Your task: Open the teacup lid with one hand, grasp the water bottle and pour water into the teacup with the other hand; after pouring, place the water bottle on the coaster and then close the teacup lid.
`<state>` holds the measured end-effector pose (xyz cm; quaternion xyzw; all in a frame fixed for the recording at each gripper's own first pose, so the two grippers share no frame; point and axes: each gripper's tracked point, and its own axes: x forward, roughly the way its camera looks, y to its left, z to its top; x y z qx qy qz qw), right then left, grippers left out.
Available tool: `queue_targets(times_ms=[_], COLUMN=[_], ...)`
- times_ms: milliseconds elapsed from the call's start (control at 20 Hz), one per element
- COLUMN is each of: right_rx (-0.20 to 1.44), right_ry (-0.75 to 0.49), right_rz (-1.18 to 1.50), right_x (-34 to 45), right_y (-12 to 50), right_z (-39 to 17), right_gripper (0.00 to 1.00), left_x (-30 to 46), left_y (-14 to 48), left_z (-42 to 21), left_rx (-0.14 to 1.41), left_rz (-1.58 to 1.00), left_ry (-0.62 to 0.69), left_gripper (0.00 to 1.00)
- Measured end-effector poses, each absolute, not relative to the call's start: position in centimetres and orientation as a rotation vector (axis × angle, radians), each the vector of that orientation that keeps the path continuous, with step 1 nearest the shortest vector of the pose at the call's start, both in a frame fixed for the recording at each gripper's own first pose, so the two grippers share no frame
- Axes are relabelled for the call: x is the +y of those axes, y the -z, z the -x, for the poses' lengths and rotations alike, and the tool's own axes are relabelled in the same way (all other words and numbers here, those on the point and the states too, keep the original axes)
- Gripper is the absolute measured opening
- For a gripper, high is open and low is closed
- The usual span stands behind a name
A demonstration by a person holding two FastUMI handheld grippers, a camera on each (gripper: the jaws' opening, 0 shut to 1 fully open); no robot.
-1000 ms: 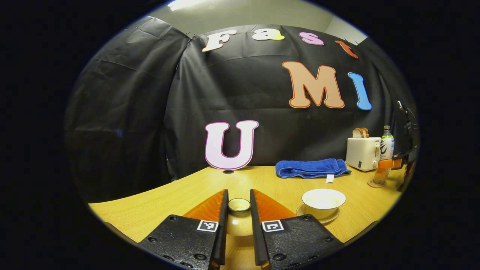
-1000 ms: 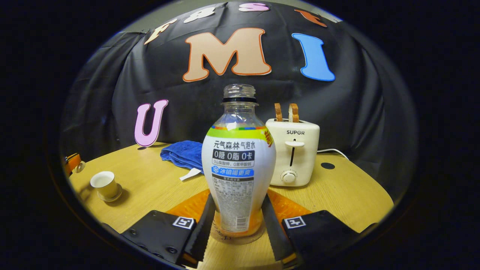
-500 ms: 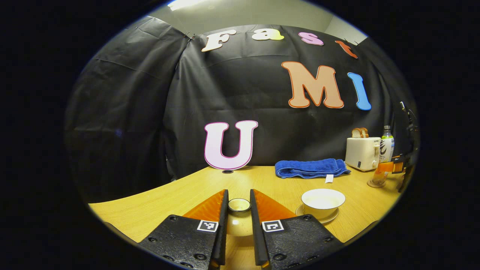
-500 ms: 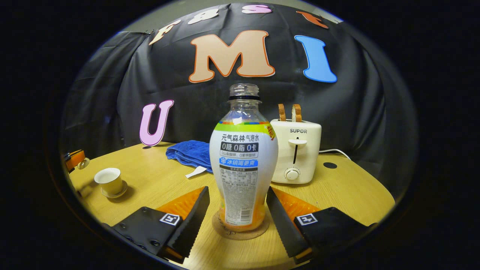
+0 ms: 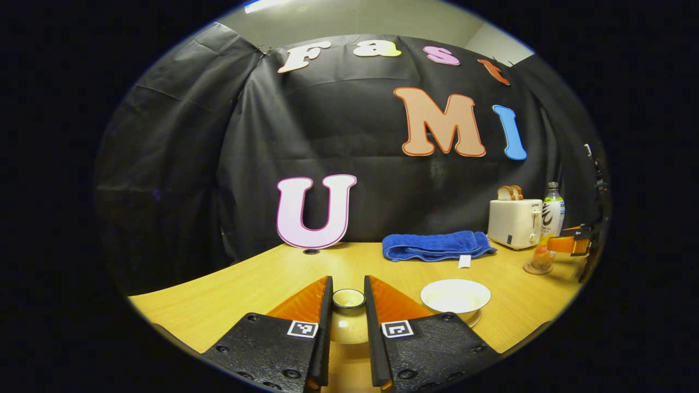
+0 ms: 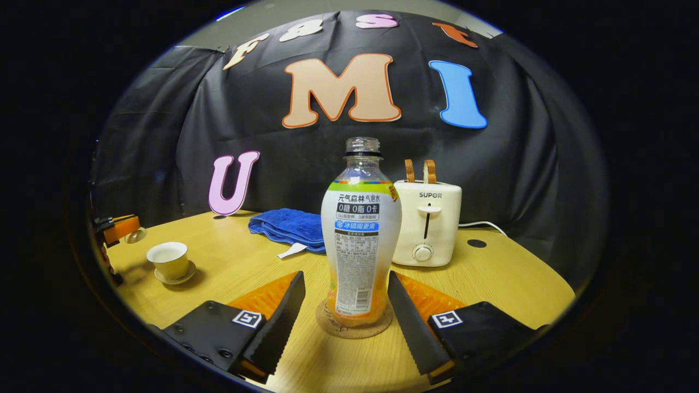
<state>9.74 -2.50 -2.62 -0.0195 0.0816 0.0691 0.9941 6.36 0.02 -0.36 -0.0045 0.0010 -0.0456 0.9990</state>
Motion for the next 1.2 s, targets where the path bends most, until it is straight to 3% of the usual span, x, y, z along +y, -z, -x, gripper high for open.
queue_targets(times_ms=[50, 100, 550, 950, 1000, 1050, 1100, 1200], right_rx=[0.149, 0.134, -0.008, -0.003, -0.004, -0.004, -0.005, -0.006], right_ry=[-0.133, -0.13, -0.048, 0.038, 0.047, 0.054, 0.062, 0.074], right_rz=[0.032, 0.022, 0.007, 0.009, 0.009, 0.009, 0.009, 0.009], right_x=[-2.7, -3.0, -5.2, -6.6, -6.8, -6.9, -7.1, -7.3], right_y=[2.3, 2.1, -0.4, 0.1, 0.1, 0.0, 0.1, 0.1], right_z=[-9.3, -8.8, -4.5, -3.1, -2.8, -2.7, -2.7, -2.5], right_gripper=[0.99, 0.93, 0.96, 0.93, 0.97, 0.93, 0.98, 0.93], left_x=[-0.2, -0.6, -7.0, -11.1, -11.5, -11.7, -11.8, -12.0], left_y=[0.5, 0.5, 0.5, 0.4, 0.4, 0.5, 0.6, 0.7], left_z=[-6.5, -6.6, -7.8, -7.3, -7.2, -7.1, -7.0, -7.1], left_rx=[0.005, 0.002, -0.007, -0.009, -0.008, -0.005, -0.001, 0.004], left_rz=[0.008, 0.008, 0.013, 0.003, -0.005, -0.012, -0.017, -0.024], left_ry=[0.105, 0.123, 0.362, 0.54, 0.562, 0.575, 0.583, 0.593], left_gripper=[0.28, 0.28, 0.26, 0.26, 0.26, 0.26, 0.26, 0.26])
